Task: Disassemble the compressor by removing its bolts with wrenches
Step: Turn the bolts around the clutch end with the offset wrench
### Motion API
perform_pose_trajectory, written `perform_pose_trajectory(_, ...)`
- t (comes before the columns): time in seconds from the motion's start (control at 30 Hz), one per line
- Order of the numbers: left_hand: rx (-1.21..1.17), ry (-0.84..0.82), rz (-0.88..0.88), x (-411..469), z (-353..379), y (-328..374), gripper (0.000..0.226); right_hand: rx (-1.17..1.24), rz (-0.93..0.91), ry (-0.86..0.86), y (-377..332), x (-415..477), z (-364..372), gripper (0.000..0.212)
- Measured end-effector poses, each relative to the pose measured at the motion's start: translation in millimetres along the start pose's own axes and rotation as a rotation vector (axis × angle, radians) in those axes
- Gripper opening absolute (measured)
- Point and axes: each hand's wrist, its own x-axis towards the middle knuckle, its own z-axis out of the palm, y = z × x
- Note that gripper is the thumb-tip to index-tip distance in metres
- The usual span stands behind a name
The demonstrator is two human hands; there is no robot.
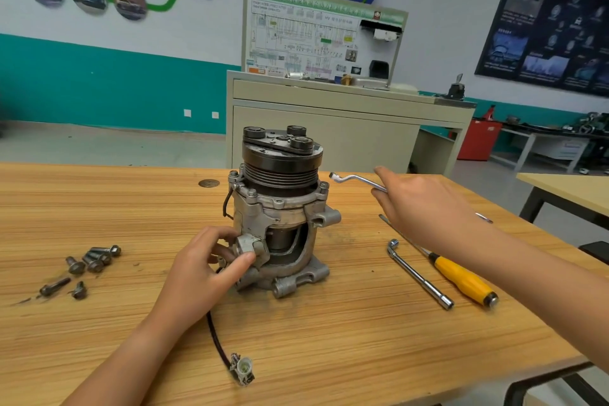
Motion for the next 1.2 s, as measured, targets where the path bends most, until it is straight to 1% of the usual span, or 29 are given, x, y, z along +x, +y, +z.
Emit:
perform_pose_trajectory(0.07, 0.000, 0.000, 0.000, 0, 0, 1, 0.028, -0.030, -0.014, -0.050, -6, 3, 0, 0.020)
perform_pose_trajectory(0.17, -0.004, -0.002, -0.003, 0, 0, 1, 0.030, -0.065, -0.031, -0.110, -16, 6, -5, 0.012)
perform_pose_trajectory(0.23, -0.006, -0.004, -0.003, 0, -1, 1, 0.030, -0.131, -0.035, -0.147, -26, 4, -14, 0.013)
perform_pose_trajectory(0.33, -0.005, -0.003, -0.004, 0, 0, 0, 0.029, -0.245, -0.098, -0.228, -41, 1, -26, 0.025)
perform_pose_trajectory(0.4, -0.002, -0.002, -0.005, 0, 0, 0, 0.029, -0.288, -0.153, -0.275, -46, 2, -34, 0.025)
perform_pose_trajectory(0.47, 0.002, -0.003, -0.004, 0, 0, 1, 0.029, -0.304, -0.176, -0.290, -44, 5, -37, 0.022)
perform_pose_trajectory(0.53, 0.006, -0.007, -0.004, 0, 0, 1, 0.031, -0.300, -0.161, -0.285, -37, 7, -35, 0.018)
perform_pose_trajectory(0.63, 0.000, -0.009, -0.008, 0, 0, 2, 0.032, -0.312, -0.172, -0.282, -26, 13, -29, 0.007)
perform_pose_trajectory(0.7, -0.001, -0.014, -0.015, -1, 0, 1, 0.030, -0.346, -0.203, -0.278, -15, 24, -22, 0.012)
perform_pose_trajectory(0.77, -0.009, -0.020, -0.025, -1, 1, 1, 0.028, -0.377, -0.238, -0.276, -5, 41, -13, 0.010)
perform_pose_trajectory(0.8, -0.013, -0.022, -0.027, -1, 0, 1, 0.027, -0.370, -0.250, -0.262, -1, 51, -8, 0.008)
perform_pose_trajectory(0.9, -0.008, -0.021, -0.022, -1, 0, 0, 0.028, -0.223, -0.288, -0.129, -3, 76, 5, 0.021)
perform_pose_trajectory(0.93, -0.008, -0.017, -0.021, -1, 0, 0, 0.029, -0.202, -0.343, -0.039, -7, 82, 11, 0.025)
perform_pose_trajectory(1.0, -0.014, -0.008, -0.019, -2, 2, 0, 0.030, -0.109, -0.418, 0.233, -13, 90, 26, 0.028)
perform_pose_trajectory(1.07, -0.008, -0.008, -0.020, -3, 2, 1, 0.032, 0.007, -0.373, 0.376, -17, 91, 31, 0.029)
perform_pose_trajectory(1.1, -0.007, -0.009, -0.023, -4, 3, 1, 0.032, 0.072, -0.330, 0.392, -17, 89, 32, 0.027)
perform_pose_trajectory(1.17, -0.006, -0.004, -0.021, -4, 3, 1, 0.033, 0.251, -0.188, 0.449, -13, 84, 29, 0.024)
perform_pose_trajectory(1.2, -0.004, 0.000, -0.021, -4, 3, 0, 0.032, 0.346, -0.088, 0.454, -10, 79, 24, 0.027)
